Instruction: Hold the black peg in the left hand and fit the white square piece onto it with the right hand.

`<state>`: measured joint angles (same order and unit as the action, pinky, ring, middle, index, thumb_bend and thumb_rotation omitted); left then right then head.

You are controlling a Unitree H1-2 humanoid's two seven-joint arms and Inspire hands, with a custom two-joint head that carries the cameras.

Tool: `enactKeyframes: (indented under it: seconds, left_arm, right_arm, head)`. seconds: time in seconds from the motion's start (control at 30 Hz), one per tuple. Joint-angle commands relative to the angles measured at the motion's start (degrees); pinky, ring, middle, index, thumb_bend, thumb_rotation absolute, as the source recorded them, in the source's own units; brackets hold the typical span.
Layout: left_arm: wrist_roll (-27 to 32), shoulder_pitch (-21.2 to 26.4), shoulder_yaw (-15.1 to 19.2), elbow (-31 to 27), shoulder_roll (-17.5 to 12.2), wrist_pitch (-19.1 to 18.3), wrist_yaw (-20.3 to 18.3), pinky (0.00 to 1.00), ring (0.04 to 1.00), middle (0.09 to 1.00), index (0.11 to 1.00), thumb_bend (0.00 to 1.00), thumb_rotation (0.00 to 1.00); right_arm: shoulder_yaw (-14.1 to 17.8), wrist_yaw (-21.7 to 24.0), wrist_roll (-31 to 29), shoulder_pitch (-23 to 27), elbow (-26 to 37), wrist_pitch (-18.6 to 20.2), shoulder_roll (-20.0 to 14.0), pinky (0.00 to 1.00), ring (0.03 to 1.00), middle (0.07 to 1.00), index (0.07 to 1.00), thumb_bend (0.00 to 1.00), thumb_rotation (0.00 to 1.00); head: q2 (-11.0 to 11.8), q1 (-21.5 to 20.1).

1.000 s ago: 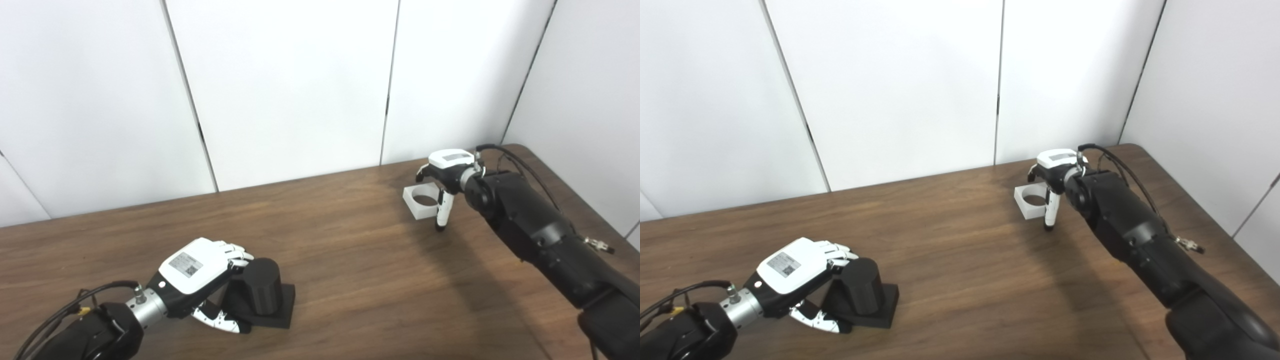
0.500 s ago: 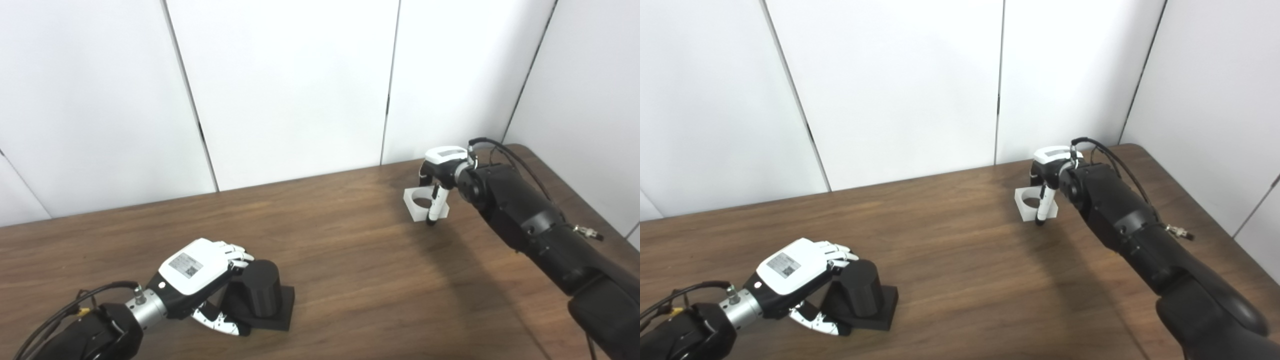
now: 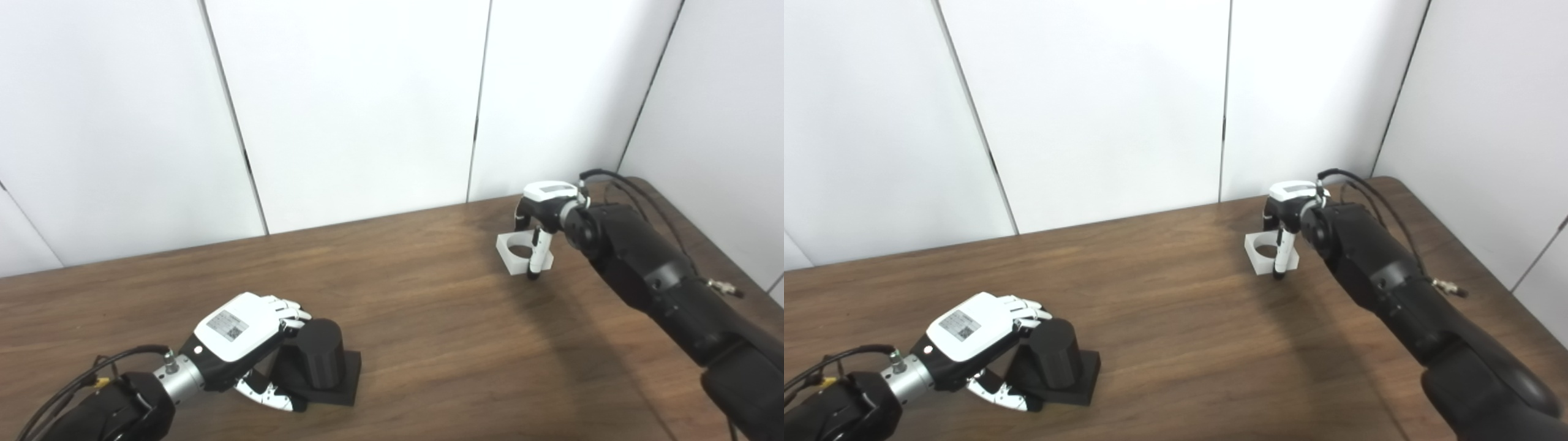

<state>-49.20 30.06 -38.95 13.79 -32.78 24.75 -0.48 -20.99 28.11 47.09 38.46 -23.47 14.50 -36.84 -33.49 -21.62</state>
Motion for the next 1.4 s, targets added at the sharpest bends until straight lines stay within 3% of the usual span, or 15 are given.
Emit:
enactKeyframes:
  seconds: [0.0, 0.13, 0.23, 0.47, 0.63, 1.0, 1.37]
  left_arm:
    - [-4.13, -4.1, -2.82, 2.21, -2.19, 0.54, -6.58, 0.76, 0.817, 0.784, 0.491, 0.52, 0.07]
    - [-2.93, -4.29, -2.13, 3.08, -1.84, 1.36, -5.36, 0.75, 0.811, 0.774, 0.49, 0.52, 0.07]
    - [-2.78, -4.29, -1.88, 3.77, -1.64, 1.52, -4.97, 0.75, 0.803, 0.772, 0.49, 0.52, 0.07]
    - [-2.71, -3.76, -2.08, 5.07, -0.67, 1.27, -5.77, 0.76, 0.816, 0.778, 0.489, 0.52, 0.07]
    - [-2.92, -3.58, -2.2, 4.15, -0.18, 0.23, -7.26, 0.78, 0.819, 0.784, 0.489, 0.52, 0.07]
    - [-3.04, -3.13, -2.24, 4.24, 0.75, -0.71, -7.7, 0.77, 0.824, 0.787, 0.489, 0.52, 0.07]
    - [-4.04, -2.38, -2.74, 4.19, 2.76, -2.79, -8.63, 0.8, 0.836, 0.798, 0.489, 0.52, 0.07]
  right_arm:
    - [1.43, -0.64, -1.94, 1.73, 3.13, -2.49, -1.95, 0.77, 0.798, 0.716, 0.482, 0.51, 0.13]
    - [2.8, 0.15, -4.47, 0.99, 6.67, -2.93, -2.69, 0.78, 0.824, 0.737, 0.481, 0.51, 0.13]
    - [3.88, 0.54, -6.21, 0.5, 9.67, -3.08, -3.02, 0.79, 0.833, 0.741, 0.481, 0.51, 0.13]
    - [4.54, 0.0, -7.16, -0.3, 16.16, -5.79, -3.91, 0.72, 0.811, 0.734, 0.481, 0.52, 0.14]
    - [4.89, 1.46, -7.91, -0.71, 21.65, -5.92, -3.74, 0.73, 0.831, 0.741, 0.482, 0.52, 0.14]
    - [3.67, 6.33, -9.12, -0.21, 32.89, -6.47, -1.09, 0.7, 0.825, 0.734, 0.48, 0.52, 0.14]
    - [3.94, 8.07, -11.4, -0.33, 38.35, -8.09, 1.81, 0.69, 0.84, 0.736, 0.48, 0.52, 0.13]
  head:
    - [-0.02, -0.08]
    - [-0.02, -0.08]
    - [-1.29, 3.01]
    - [-1.95, 6.7]
    - [-2.23, 9.1]
    - [-2.75, 14.89]
    - [-3.83, 23.01]
